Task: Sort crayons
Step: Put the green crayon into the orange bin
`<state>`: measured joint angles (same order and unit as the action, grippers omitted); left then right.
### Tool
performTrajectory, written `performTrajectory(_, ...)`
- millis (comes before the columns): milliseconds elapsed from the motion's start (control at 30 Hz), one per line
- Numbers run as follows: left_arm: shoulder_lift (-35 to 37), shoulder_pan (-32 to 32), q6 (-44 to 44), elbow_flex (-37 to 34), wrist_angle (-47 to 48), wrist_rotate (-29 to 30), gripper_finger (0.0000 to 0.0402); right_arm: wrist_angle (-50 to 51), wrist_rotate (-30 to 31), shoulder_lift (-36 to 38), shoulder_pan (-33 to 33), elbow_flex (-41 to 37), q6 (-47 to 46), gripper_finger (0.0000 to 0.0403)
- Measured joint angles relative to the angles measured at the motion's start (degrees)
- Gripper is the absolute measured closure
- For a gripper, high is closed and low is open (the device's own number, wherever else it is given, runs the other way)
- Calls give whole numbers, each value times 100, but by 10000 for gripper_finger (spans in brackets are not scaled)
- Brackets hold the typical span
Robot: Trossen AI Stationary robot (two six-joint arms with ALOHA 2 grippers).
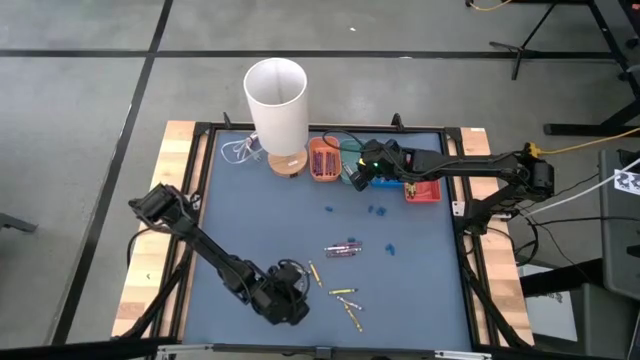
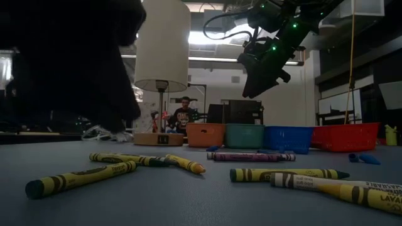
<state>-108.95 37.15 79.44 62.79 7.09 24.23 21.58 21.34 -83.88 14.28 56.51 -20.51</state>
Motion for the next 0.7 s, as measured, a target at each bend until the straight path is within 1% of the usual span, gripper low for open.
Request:
performTrajectory(67, 0, 39, 11, 122, 37, 8, 322, 0, 0, 0, -1, 0, 2, 267)
performTrajectory(167, -19, 91, 167, 425, 336, 30, 330, 2, 0, 0, -2, 0, 2, 267)
performTrajectory(300, -285, 158, 551, 1057, 1261, -140, 353, 2, 0, 0, -1, 0, 2, 267)
performTrajectory(500, -829, 155, 704, 2143, 2420, -354, 390, -1, 0, 0, -2, 0, 2, 267)
performTrajectory(600, -999, 105, 724, 2349, 2876, -430, 400, -3, 0, 0, -1, 0, 2, 267)
performTrajectory(700, -1002, 73, 723, 2358, 2968, -429, 399, -2, 0, 0, -2, 0, 2, 267)
